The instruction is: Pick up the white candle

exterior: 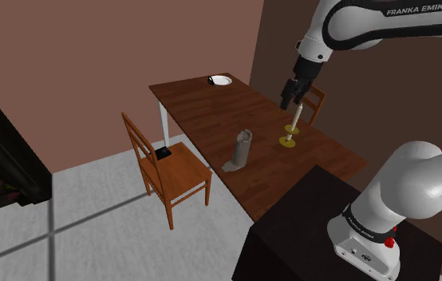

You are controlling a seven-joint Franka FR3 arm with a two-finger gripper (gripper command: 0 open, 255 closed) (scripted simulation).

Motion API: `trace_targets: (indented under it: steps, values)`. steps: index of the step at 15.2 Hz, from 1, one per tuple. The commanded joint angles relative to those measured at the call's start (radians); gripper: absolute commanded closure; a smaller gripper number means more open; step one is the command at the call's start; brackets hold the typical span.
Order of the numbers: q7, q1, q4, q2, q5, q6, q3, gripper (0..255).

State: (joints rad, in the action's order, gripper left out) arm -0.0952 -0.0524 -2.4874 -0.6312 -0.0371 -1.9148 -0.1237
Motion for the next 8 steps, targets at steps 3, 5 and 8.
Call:
trace_targets:
  steps: [3,5,8]
  values:
    - [-0.098,-0.028,-0.041,0.102,0.008,-0.163,-0.023,0]
    - [-0.149,-0.043,-0.047,0.167,0.007,-0.242,-0.037,0]
    - [-0.229,-0.067,-0.043,0.274,-0.002,-0.356,-0.057,0]
